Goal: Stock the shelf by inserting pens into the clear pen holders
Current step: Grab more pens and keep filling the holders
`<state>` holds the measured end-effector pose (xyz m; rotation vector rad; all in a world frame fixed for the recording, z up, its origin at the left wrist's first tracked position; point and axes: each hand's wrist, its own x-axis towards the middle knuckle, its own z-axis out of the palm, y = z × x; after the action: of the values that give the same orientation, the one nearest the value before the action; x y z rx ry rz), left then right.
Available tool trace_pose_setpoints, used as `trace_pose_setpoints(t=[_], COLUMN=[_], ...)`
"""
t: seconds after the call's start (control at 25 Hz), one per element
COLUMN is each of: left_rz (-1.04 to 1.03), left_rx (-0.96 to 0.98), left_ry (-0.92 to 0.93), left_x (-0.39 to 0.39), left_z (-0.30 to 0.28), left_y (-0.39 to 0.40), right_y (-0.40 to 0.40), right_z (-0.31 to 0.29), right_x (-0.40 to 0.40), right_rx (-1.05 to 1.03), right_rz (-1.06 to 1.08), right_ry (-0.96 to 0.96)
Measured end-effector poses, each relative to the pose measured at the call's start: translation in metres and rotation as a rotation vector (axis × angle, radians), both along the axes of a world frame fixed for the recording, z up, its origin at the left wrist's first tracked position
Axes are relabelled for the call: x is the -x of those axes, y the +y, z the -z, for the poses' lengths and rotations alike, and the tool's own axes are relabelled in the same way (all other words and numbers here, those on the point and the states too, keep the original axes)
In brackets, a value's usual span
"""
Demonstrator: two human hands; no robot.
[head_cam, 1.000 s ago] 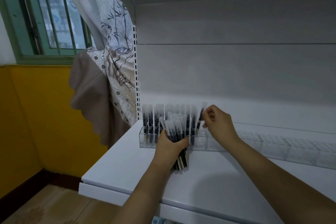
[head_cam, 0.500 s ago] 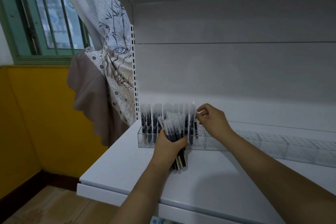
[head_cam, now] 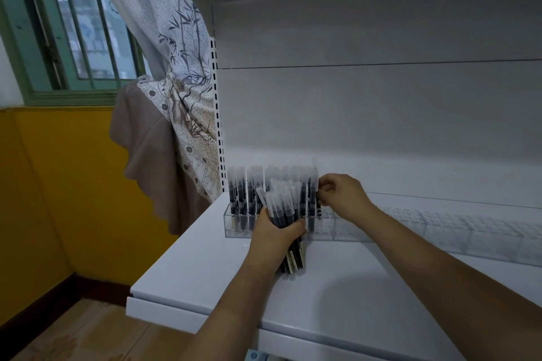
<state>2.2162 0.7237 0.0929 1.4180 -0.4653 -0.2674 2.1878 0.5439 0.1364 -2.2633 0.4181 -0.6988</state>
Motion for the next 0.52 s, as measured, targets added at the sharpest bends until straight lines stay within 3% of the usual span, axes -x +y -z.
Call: trace_pose_setpoints(t=[0.32, 0.4, 0.52], left_rz=[0.009, 0.014, 0.01], left_rx=[0.015, 0.028, 0.024], left_ry=[0.01, 0.013, 0.011], left_x=[-0.001, -0.001, -0.002], left_z=[0.001, 0.001, 0.0], left_y=[-0.001, 0.0, -0.001], right_y=[-0.006, -0.001, 0.027], right_z=[0.005, 0.003, -0.002], right_x=[0.005, 0.015, 0.04], right_rx=[0.307, 0.248, 0.075], right_rz=[0.022, 0.127, 0.168], right_ry=[0.224, 0.103, -0.279])
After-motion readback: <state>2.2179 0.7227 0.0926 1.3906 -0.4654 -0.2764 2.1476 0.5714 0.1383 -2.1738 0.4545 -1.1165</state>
